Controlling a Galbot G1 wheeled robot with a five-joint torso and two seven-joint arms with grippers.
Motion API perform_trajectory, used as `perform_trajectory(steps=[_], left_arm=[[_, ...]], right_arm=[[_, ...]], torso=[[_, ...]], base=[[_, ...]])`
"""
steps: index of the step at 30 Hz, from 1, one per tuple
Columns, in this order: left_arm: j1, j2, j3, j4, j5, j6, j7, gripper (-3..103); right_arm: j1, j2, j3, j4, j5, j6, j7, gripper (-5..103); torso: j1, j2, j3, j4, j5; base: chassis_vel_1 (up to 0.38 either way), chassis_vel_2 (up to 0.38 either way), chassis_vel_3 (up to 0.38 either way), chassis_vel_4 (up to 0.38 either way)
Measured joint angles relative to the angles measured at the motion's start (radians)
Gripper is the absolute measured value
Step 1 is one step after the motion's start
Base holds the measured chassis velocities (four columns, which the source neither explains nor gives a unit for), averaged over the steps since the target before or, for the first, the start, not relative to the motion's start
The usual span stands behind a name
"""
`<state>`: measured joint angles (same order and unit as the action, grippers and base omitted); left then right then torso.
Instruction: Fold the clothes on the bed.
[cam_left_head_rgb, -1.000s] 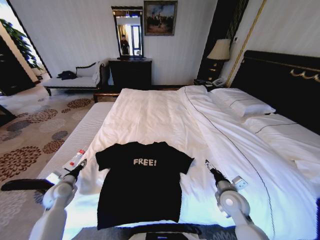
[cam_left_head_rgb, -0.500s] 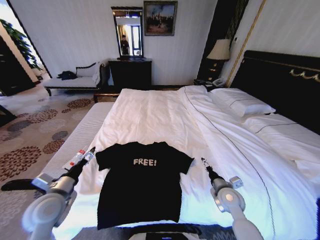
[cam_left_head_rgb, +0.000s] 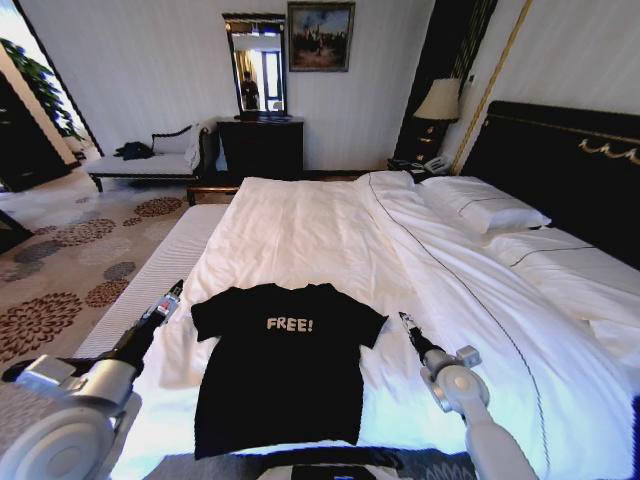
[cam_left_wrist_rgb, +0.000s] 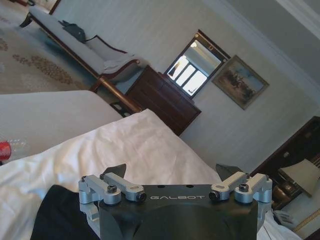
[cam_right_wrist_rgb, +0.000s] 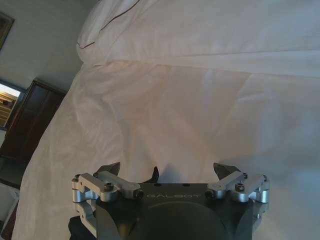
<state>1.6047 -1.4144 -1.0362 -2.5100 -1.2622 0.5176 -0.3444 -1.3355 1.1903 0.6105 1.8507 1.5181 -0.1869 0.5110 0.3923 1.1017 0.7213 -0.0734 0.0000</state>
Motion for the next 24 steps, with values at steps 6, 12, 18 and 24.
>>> perform_trajectory(steps=[6,12,18,24], left_arm=[[-0.011,0.02,-0.032,0.004,0.006,0.043,-0.035,100],[-0.01,0.111,0.001,0.006,0.196,0.071,-0.007,100],[0.042,0.225,0.123,0.053,0.642,-0.095,0.199,100],[0.089,0.248,0.221,0.231,0.809,-0.429,0.421,100]], right_arm=[[0.029,-0.007,-0.042,-0.035,-0.069,-0.005,-0.015,100],[0.021,-0.014,-0.072,-0.039,-0.208,0.009,-0.063,100],[0.002,-0.018,-0.077,-0.054,-0.373,0.038,-0.13,100],[-0.019,-0.003,-0.069,-0.057,-0.479,0.072,-0.182,100]], torso=[[0.0,0.0,0.0,0.0001,0.0],[0.0,0.0,0.0,0.0,0.0],[0.0,0.0,0.0,-0.0002,0.0001],[0.0,0.0,0.0,-0.0001,0.0]], base=[[0.0,0.0,0.0,0.0],[0.0,0.0,0.0,0.0],[0.0,0.0,0.0,0.0],[0.0,0.0,0.0,0.0]])
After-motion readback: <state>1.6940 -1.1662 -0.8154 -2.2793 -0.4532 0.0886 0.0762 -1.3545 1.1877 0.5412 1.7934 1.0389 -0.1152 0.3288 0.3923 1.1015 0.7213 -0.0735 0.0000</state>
